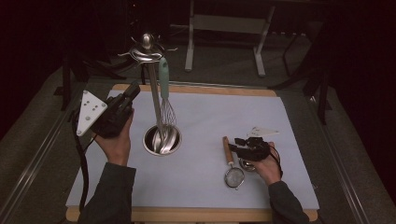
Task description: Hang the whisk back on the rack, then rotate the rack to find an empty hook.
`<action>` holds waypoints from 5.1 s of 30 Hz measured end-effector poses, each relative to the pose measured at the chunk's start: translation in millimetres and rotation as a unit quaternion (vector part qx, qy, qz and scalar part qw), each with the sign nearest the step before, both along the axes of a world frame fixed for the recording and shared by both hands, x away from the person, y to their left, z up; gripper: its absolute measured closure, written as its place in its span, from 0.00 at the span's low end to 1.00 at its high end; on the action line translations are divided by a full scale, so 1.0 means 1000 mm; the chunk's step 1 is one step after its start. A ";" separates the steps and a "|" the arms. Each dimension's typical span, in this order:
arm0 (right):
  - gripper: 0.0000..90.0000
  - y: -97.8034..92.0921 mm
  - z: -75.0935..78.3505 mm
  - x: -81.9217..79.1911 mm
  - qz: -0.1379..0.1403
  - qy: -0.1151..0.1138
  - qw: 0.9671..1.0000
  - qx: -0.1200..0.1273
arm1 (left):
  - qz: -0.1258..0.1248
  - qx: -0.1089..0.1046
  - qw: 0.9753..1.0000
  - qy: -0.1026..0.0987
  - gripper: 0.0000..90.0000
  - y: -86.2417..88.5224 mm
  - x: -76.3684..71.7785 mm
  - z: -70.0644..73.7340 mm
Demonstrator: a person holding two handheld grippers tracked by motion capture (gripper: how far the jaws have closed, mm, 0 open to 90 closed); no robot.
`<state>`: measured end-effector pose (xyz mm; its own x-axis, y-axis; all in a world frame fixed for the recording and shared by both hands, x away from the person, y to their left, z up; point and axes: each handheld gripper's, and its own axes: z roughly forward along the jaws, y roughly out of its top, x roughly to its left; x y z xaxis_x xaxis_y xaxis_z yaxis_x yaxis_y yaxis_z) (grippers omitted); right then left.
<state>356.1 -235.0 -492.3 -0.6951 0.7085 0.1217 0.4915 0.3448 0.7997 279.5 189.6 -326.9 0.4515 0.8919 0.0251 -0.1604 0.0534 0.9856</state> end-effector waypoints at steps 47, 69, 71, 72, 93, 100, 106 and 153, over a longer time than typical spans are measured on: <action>0.61 -0.008 -0.005 0.000 -0.006 0.011 1.000 0.008 | 0.021 -0.036 0.999 -0.020 1.00 0.008 0.020 0.033; 0.61 -0.011 -0.004 -0.001 -0.010 0.012 1.000 0.009 | 0.054 -0.031 0.998 0.007 1.00 0.020 0.040 0.042; 0.61 -0.011 -0.004 -0.001 -0.010 0.012 1.000 0.009 | 0.056 -0.031 0.998 0.011 1.00 0.021 0.042 0.043; 0.61 -0.012 -0.004 -0.001 -0.010 0.012 1.000 0.009 | 0.057 -0.030 0.998 0.012 1.00 0.021 0.043 0.043; 0.61 -0.017 -0.003 0.000 -0.015 0.009 1.000 0.013 | 0.067 -0.011 0.997 0.032 1.00 0.025 0.052 0.046; 0.61 -0.024 -0.001 0.000 -0.026 0.010 0.999 0.020 | 0.071 -0.018 0.997 0.031 1.00 0.032 0.050 0.042; 0.61 -0.026 -0.002 0.000 -0.028 0.011 0.999 0.019 | 0.077 -0.023 0.996 0.033 1.00 0.038 0.047 0.039; 0.60 -0.027 0.007 -0.004 -0.025 0.008 0.999 0.027 | 0.061 0.002 0.978 0.200 0.87 0.064 0.004 -0.142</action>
<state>352.6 -262.4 -485.6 -0.6561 0.7347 0.1725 0.5208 0.2753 0.8081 283.7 254.0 -469.3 0.3167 0.9398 -0.1283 0.2329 0.0540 0.9710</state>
